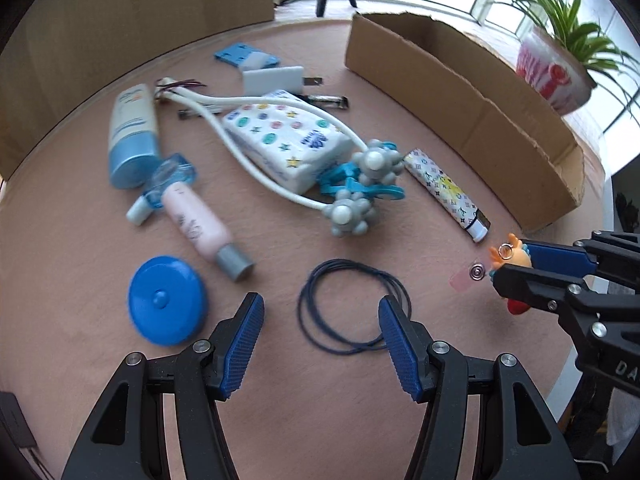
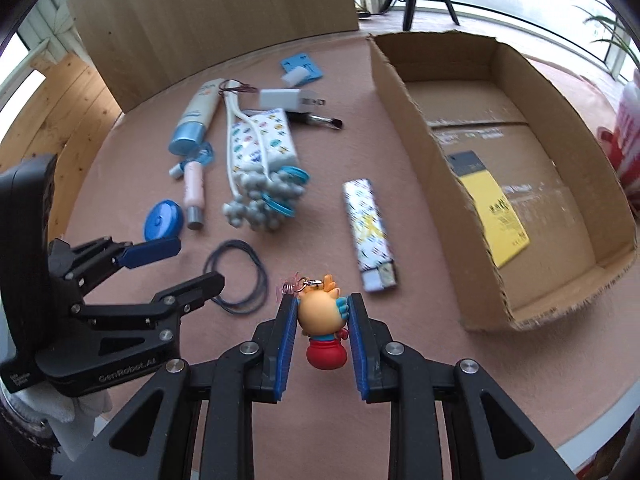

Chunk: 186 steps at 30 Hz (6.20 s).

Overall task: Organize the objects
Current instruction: 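Grasp the orange toy figure with the right gripper while the left grasps the black cord loop, then carry the toy and cord into the box and open both grippers, then withdraw both tools from the box back over the remaining items, then grasp the pink lotion bottle with the right gripper while the left grasps the blue tape measure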

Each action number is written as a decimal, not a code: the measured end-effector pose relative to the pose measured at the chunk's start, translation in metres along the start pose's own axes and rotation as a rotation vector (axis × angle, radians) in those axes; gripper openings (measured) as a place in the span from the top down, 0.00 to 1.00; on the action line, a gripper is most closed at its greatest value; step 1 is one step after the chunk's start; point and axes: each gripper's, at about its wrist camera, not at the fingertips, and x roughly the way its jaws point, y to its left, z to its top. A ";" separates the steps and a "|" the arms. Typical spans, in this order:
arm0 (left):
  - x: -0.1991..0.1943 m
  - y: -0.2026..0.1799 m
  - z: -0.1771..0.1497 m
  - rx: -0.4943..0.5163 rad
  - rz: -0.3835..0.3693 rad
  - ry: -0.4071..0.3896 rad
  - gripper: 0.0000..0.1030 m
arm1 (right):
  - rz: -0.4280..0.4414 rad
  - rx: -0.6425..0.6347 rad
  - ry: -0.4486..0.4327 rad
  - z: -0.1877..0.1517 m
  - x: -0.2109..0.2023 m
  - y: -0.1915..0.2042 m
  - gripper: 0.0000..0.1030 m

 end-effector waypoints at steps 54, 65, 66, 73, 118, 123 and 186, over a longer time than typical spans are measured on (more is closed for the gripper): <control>-0.108 -0.059 0.120 0.079 -0.121 -0.301 0.97 | -0.127 0.006 -0.242 0.032 -0.095 -0.026 0.78; -0.063 -0.104 0.182 0.109 -0.117 -0.272 0.97 | -0.148 0.054 -0.249 0.043 -0.095 -0.074 0.78; -0.059 -0.106 0.185 0.110 -0.116 -0.268 0.97 | -0.152 0.052 -0.250 0.045 -0.095 -0.077 0.78; -0.039 -0.113 0.200 0.088 -0.102 -0.254 0.97 | -0.162 0.059 -0.246 0.055 -0.088 -0.099 0.78; -0.085 0.105 -0.019 -0.280 0.151 -0.167 0.42 | 0.039 -0.051 -0.164 0.027 -0.049 -0.010 0.47; -0.064 0.098 -0.029 -0.264 0.131 -0.137 0.35 | 0.078 -0.056 -0.120 0.026 -0.033 0.007 0.47; -0.023 0.150 -0.015 -0.327 0.186 -0.129 0.44 | 0.014 -0.257 0.086 0.075 0.092 0.122 0.82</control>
